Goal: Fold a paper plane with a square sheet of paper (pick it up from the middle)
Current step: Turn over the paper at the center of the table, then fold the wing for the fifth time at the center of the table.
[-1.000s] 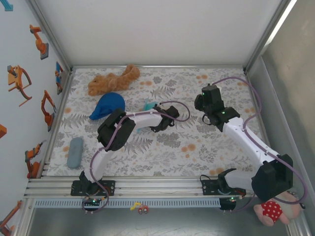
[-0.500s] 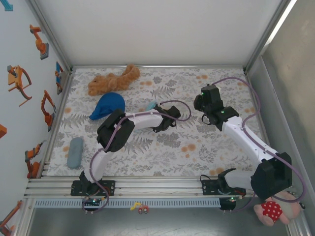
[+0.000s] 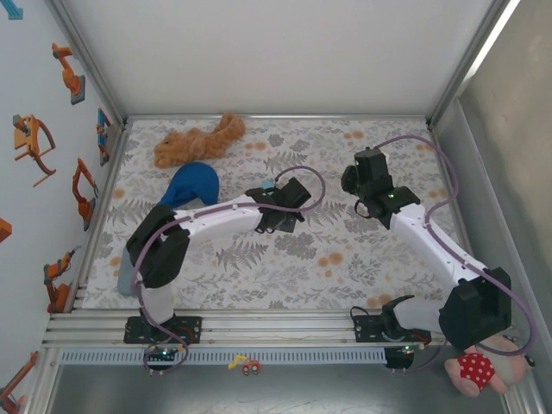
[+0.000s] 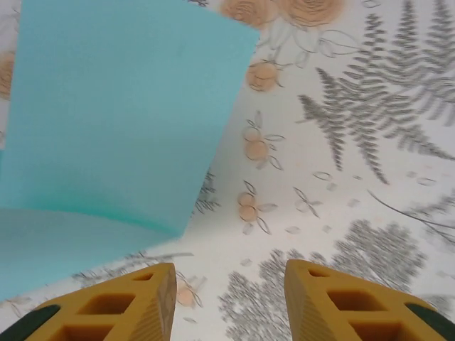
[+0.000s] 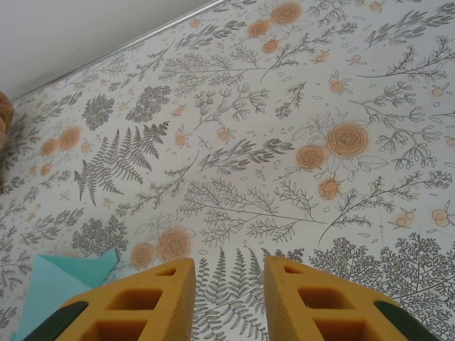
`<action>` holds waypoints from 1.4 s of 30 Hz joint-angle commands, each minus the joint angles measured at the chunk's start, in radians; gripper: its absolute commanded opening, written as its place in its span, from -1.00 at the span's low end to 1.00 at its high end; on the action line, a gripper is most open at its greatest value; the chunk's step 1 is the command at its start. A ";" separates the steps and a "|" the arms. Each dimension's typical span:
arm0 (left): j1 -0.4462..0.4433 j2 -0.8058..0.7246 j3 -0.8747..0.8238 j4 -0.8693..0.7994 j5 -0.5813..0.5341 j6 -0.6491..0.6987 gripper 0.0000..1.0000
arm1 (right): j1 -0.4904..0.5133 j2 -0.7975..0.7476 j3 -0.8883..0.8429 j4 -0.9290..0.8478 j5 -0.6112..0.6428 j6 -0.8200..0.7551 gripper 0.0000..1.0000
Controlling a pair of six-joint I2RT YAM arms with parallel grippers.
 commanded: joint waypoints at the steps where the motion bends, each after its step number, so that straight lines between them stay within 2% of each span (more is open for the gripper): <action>1: 0.038 -0.080 -0.094 0.083 0.156 -0.063 -0.06 | -0.008 0.006 0.003 0.005 0.001 0.025 -0.35; 8: 0.177 -0.185 -0.279 0.221 0.278 -0.112 0.04 | -0.008 0.039 0.003 0.040 -0.064 0.031 -0.23; 17: 0.310 -0.098 -0.273 0.303 0.311 -0.079 0.08 | -0.008 0.090 0.015 0.066 -0.119 0.034 -0.25; 22: 0.331 -0.007 -0.189 0.283 0.300 -0.030 0.07 | -0.007 0.117 0.025 0.070 -0.138 0.035 -0.27; 30: 0.393 0.016 -0.230 0.353 0.367 -0.064 0.06 | -0.008 0.147 0.023 0.088 -0.191 0.048 -0.28; 42: 0.431 0.080 -0.260 0.370 0.476 -0.212 -0.06 | -0.007 0.205 -0.064 0.234 -0.429 0.168 -0.27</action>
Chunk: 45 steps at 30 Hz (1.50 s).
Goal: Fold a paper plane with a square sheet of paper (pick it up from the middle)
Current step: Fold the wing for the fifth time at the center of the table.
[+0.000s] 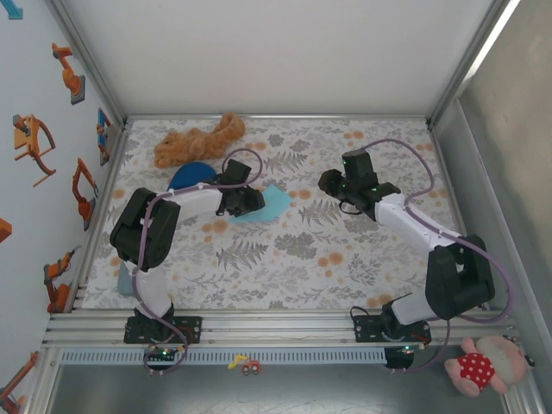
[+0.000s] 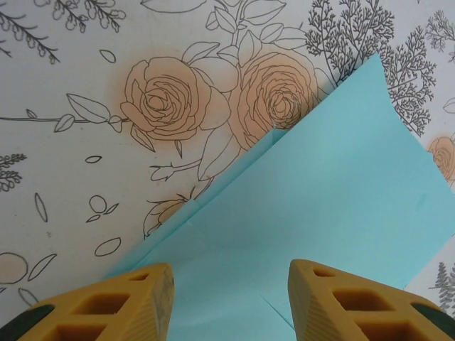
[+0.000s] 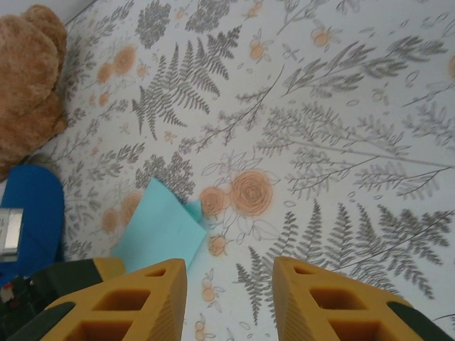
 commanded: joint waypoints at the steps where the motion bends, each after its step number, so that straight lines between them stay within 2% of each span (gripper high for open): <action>1: 0.008 0.029 -0.031 -0.014 0.064 -0.082 -0.06 | -0.001 0.021 -0.045 0.087 -0.113 0.087 -0.26; 7: 0.006 0.029 -0.080 0.046 0.150 -0.250 -0.17 | 0.048 0.093 -0.128 0.245 -0.237 0.259 -0.26; 13: -0.017 -0.008 -0.149 0.097 0.109 -0.368 -0.22 | 0.136 0.176 -0.169 0.387 -0.254 0.387 -0.27; 18: -0.027 0.001 -0.143 0.088 0.106 -0.376 -0.22 | 0.193 0.259 -0.160 0.448 -0.249 0.438 -0.28; 24: -0.029 -0.002 -0.143 0.084 0.101 -0.379 -0.22 | 0.211 0.350 -0.147 0.536 -0.278 0.490 -0.28; 31: -0.028 -0.003 -0.137 0.082 0.104 -0.378 -0.22 | 0.216 0.380 -0.146 0.543 -0.266 0.494 -0.29; 45: -0.026 -0.008 -0.132 0.080 0.114 -0.373 -0.19 | 0.215 0.418 -0.123 0.629 -0.277 0.505 -0.43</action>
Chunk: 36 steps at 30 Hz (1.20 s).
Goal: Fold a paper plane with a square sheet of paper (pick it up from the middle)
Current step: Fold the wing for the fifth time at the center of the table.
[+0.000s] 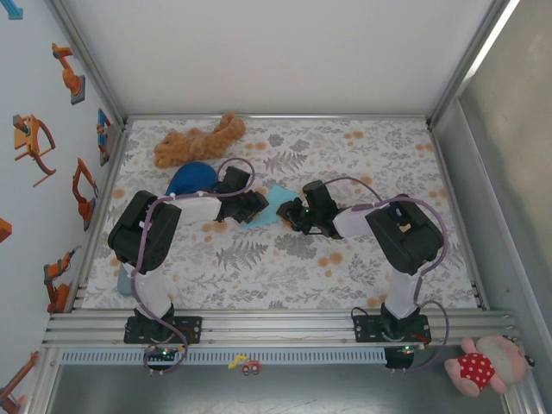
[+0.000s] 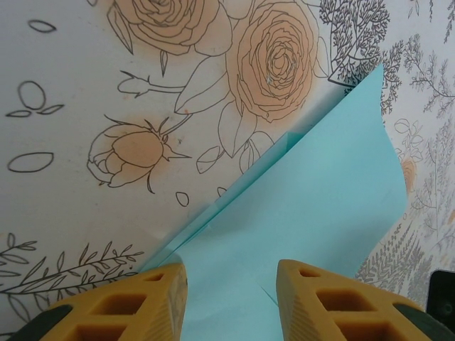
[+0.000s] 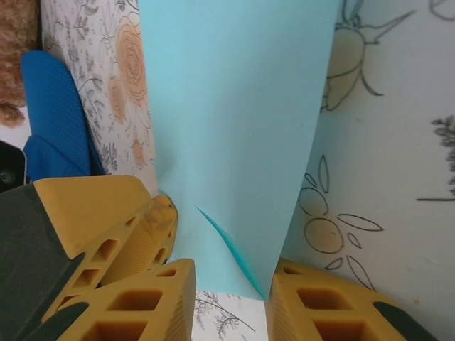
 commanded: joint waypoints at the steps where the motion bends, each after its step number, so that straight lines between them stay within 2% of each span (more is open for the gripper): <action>1: -0.008 0.012 -0.021 -0.100 0.004 -0.009 -0.19 | 0.006 0.008 0.021 0.045 0.003 0.017 -0.44; 8: -0.007 -0.008 -0.024 -0.080 0.013 -0.001 -0.15 | 0.006 0.016 0.018 0.057 0.009 0.045 -0.63; 14: -0.008 -0.081 -0.044 -0.034 0.012 0.055 -0.09 | 0.000 -0.001 0.021 0.034 0.020 0.040 -1.00; 15: -0.007 -0.095 -0.051 -0.022 0.014 0.074 -0.06 | -0.002 -0.004 0.021 0.031 0.020 0.041 -1.00; 18: -0.010 -0.146 -0.080 0.013 0.017 0.170 0.03 | -0.008 -0.024 0.022 0.008 0.020 0.040 -1.00; 22: -0.029 -0.200 -0.096 -0.010 0.013 0.376 0.12 | -0.013 -0.058 0.026 -0.060 0.018 0.033 -1.00; 26: -0.079 -0.239 -0.121 -0.033 -0.057 0.542 0.13 | -0.025 -0.090 0.023 -0.105 0.006 0.036 -1.00; 36: -0.161 -0.269 -0.192 0.091 -0.158 0.804 0.13 | -0.060 -0.155 0.042 -0.216 -0.045 0.046 -1.00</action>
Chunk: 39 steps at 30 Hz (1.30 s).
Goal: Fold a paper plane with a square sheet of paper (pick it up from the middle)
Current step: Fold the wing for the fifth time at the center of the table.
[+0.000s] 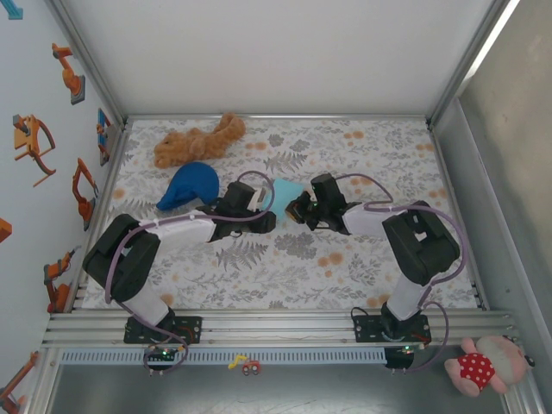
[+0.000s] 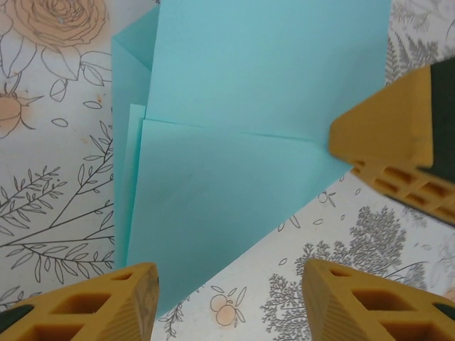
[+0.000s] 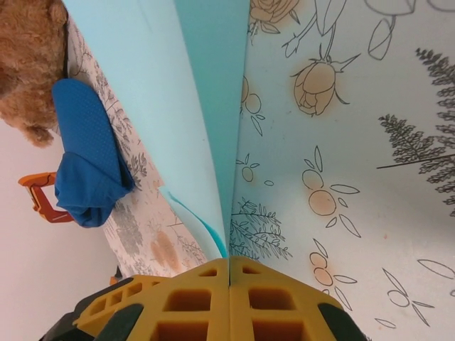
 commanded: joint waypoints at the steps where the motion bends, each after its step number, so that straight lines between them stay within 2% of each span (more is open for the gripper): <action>1: -0.022 -0.022 -0.020 0.084 -0.059 0.160 0.13 | -0.010 -0.033 0.035 -0.065 -0.033 0.009 -1.00; 12: -0.087 0.048 -0.054 0.253 -0.161 0.386 0.12 | -0.028 -0.021 0.071 -0.100 -0.080 0.043 -1.00; 20: -0.112 0.084 -0.141 0.476 -0.199 0.512 0.07 | -0.040 -0.005 0.084 -0.105 -0.113 0.073 -1.00; 32: -0.118 0.154 -0.154 0.574 -0.226 0.582 0.06 | -0.047 0.010 0.096 -0.134 -0.138 0.093 -1.00; 39: -0.120 0.161 -0.153 0.569 -0.218 0.581 -0.08 | -0.052 0.008 0.101 -0.155 -0.139 0.093 -1.00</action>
